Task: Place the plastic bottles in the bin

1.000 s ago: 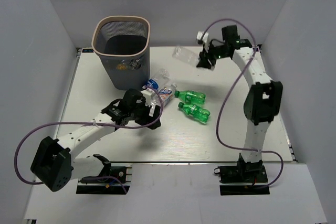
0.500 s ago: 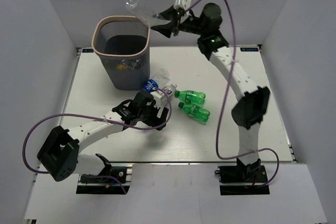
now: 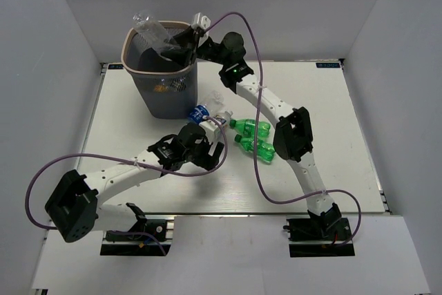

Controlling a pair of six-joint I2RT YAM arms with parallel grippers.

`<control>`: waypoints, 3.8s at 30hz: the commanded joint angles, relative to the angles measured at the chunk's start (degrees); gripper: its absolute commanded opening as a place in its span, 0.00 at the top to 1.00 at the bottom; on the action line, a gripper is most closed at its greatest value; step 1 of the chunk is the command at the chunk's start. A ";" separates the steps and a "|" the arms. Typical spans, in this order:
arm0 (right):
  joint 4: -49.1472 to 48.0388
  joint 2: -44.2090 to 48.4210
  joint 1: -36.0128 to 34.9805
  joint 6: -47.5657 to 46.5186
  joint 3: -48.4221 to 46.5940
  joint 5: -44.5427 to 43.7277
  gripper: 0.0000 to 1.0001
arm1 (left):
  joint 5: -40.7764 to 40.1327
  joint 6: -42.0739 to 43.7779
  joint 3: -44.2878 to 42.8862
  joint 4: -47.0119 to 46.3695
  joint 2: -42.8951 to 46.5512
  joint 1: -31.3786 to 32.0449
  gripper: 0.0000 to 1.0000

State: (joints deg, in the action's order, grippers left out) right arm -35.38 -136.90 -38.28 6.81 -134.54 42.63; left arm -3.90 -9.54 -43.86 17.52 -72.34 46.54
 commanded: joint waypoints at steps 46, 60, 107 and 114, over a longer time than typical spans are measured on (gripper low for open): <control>62.52 50.60 36.00 -31.23 58.96 8.52 0.34 | -18.26 7.17 -32.34 7.62 -26.32 2.85 0.74; 61.13 47.78 35.47 -35.11 62.20 3.16 0.10 | -28.61 9.11 -58.17 -2.57 -20.03 -5.40 0.70; 71.09 26.60 17.10 -37.40 15.23 -2.74 0.78 | 23.32 -27.18 3.24 -19.42 -0.43 -5.33 0.00; 36.48 25.03 11.30 -18.10 10.88 1.58 0.78 | 26.84 -32.64 2.55 -25.86 -4.91 -5.32 0.00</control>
State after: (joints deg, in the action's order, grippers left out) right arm 18.52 -111.02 -24.60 -22.46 -122.52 40.95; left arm 20.18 -37.93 -39.38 -1.98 -76.84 40.99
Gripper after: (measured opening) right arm 0.561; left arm 0.998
